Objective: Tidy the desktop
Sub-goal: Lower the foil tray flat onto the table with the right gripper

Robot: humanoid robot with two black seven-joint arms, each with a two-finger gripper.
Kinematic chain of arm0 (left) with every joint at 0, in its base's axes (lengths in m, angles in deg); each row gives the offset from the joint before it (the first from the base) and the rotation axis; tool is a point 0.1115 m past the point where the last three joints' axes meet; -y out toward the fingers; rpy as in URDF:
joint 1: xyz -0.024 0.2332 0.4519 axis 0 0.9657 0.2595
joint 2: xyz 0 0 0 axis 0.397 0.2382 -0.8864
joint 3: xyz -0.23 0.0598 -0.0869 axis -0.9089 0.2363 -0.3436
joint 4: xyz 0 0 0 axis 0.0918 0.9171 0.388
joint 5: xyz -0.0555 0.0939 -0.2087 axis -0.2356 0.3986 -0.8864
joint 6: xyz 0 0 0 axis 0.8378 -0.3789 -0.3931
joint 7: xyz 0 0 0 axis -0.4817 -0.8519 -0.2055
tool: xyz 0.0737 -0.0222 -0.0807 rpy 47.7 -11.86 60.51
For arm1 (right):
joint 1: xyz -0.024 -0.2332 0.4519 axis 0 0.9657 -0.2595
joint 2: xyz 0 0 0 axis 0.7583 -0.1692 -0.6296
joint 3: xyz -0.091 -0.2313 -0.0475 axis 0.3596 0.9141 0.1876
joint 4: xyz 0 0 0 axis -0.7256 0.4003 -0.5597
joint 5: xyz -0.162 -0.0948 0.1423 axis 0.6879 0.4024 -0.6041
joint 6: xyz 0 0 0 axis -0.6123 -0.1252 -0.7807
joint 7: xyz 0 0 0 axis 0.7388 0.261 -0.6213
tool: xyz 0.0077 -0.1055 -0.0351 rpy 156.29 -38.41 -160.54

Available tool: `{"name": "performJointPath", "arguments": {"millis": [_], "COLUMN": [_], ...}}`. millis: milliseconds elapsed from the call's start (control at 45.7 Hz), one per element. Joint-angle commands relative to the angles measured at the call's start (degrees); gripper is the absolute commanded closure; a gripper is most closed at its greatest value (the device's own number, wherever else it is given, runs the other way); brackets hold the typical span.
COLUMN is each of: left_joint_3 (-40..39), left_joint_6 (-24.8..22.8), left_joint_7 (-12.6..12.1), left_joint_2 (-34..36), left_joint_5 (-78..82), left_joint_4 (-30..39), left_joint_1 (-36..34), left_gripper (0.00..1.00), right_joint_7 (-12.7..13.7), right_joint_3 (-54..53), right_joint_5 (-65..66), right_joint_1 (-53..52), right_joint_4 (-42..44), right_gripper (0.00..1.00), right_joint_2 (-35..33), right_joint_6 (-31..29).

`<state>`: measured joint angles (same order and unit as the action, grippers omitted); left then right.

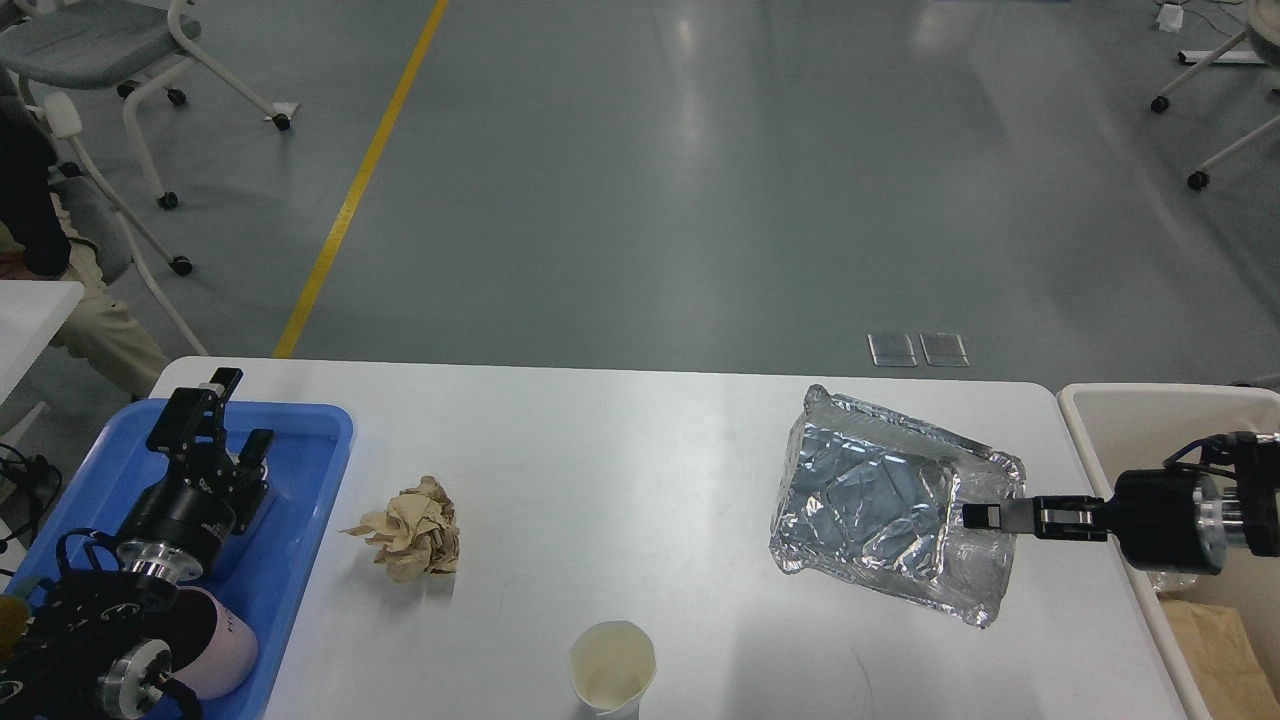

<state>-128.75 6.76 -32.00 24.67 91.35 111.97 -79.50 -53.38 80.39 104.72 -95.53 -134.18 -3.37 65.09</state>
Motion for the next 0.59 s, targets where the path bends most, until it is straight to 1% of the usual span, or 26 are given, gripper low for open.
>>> {"name": "performJointPath", "arguments": {"millis": [0, 109, 219, 394, 569], "left_joint_3": [0.0, -0.2, -0.3, -0.3, -0.3], "left_joint_6": [0.0, 0.0, 0.0, 0.0, 0.1], "left_joint_7": [0.1, 0.3, 0.3, 0.3, 0.3], "left_joint_2": [-0.1, -0.1, -0.1, 0.1, -0.1], "left_joint_5": [0.0, 0.0, -0.1, -0.1, -0.1], "left_joint_4": [0.0, 0.0, 0.0, 0.0, 0.0], "left_joint_1": [0.1, 0.3, 0.3, 0.3, 0.3], "left_gripper": [0.04, 0.04, 0.04, 0.04, 0.04], "right_joint_7": [-4.2, -4.8, -4.8, -3.9, -3.5], "right_joint_3": [-1.0, -2.0, -2.2, -0.5, 1.7], "right_joint_5": [-0.1, -0.2, -0.8, -6.7, -7.4], "right_joint_1": [0.1, 0.2, 0.3, 1.0, 1.2], "right_joint_4": [-0.1, -0.2, -0.2, -0.1, -0.1], "right_gripper": [1.00, 1.00, 1.00, 1.00, 1.00], "right_joint_2": [-0.2, -0.3, -0.2, 0.3, -0.1], "right_joint_6": [0.8, 0.7, 0.9, 0.4, -0.4]}}
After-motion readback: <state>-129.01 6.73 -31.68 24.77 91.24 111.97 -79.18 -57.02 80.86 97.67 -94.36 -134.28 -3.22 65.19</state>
